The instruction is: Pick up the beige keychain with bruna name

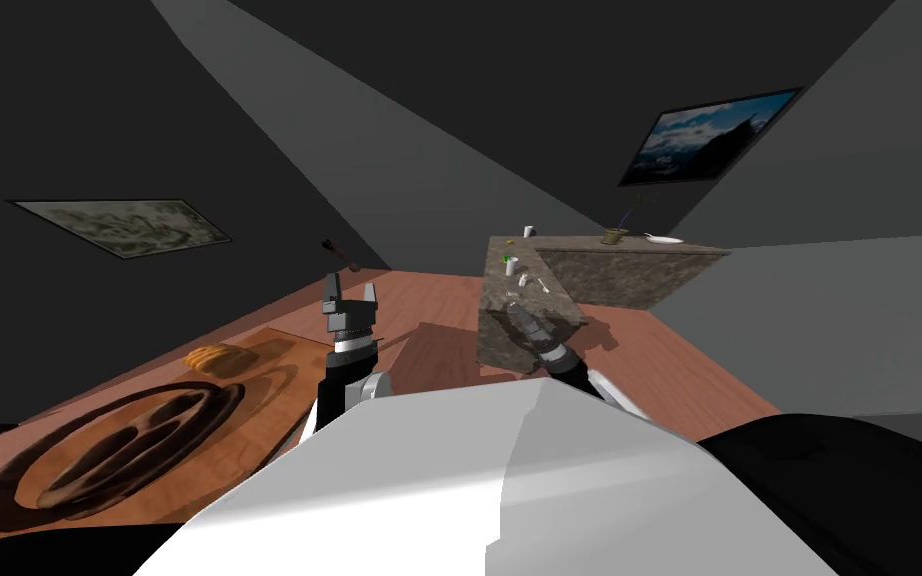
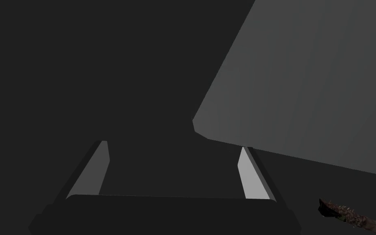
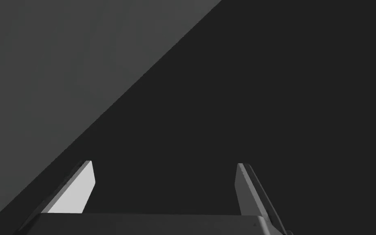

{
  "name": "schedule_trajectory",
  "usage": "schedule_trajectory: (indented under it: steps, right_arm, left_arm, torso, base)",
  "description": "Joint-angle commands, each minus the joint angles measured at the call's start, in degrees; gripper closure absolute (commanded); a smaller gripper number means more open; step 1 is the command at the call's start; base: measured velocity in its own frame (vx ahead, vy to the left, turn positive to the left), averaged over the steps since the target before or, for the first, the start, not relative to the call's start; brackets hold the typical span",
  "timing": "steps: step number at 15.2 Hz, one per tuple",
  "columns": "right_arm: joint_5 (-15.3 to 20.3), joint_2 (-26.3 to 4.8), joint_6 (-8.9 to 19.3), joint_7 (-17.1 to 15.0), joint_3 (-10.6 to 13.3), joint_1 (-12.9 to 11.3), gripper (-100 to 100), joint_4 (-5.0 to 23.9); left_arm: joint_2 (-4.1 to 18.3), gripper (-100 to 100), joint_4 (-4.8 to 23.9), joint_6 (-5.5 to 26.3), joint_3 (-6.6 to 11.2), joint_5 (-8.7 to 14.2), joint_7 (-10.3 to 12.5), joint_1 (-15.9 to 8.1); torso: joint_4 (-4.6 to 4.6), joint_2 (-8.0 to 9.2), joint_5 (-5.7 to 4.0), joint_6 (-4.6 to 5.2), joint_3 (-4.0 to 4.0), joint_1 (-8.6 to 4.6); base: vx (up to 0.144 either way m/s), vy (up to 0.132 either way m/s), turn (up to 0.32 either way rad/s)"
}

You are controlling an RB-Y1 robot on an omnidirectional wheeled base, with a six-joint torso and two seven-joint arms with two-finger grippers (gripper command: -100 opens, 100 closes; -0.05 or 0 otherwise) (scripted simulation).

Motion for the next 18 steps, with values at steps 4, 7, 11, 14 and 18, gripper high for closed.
schedule_trajectory:
  steps: [4,7,11,14,18]
  right_arm:
    - [1.7,-5.9,0.2,0.8,0.7,1.4,-100,3.4]
    - [3.6,-10.5,0.1,1.8,1.6,3.4,-100,7.6]
    - [4.6,-15.0,0.1,2.3,2.0,4.5,-100,10.2]
    - [6.7,-19.7,0.2,3.5,2.9,6.7,-100,14.1]
    - [7.7,-24.2,0.3,4.2,3.4,7.8,-100,17.5]
  left_arm:
    - [0.0,0,0.0,0.0,0.0,0.0,0.0,0.0]
    - [0.0,0,0.0,0.0,0.0,0.0,0.0,0.0]
    - [0.0,0,0.0,0.0,0.0,0.0,0.0,0.0]
    - [0.0,0,0.0,0.0,0.0,0.0,0.0,0.0]
    - [0.0,0,0.0,0.0,0.0,0.0,0.0,0.0]
  torso:
    - [0.0,-0.02,-0.02,-0.01,-0.01,-0.12]
    - [-0.01,-0.09,-0.01,-0.01,-0.05,-0.06]
    - [-0.03,-0.17,0.03,-0.01,-0.1,0.1]
    - [-0.05,-0.24,-0.02,-0.02,-0.13,-0.13]
    - [-0.06,-0.26,-0.02,-0.01,-0.15,-0.16]
  base:
    - [-0.023,0.104,-0.038]
    - [0.0,0.133,-0.047]
    - [0.01,0.143,-0.023]
    - [0.034,0.104,-0.003]
    - [0.034,0.102,0.004]
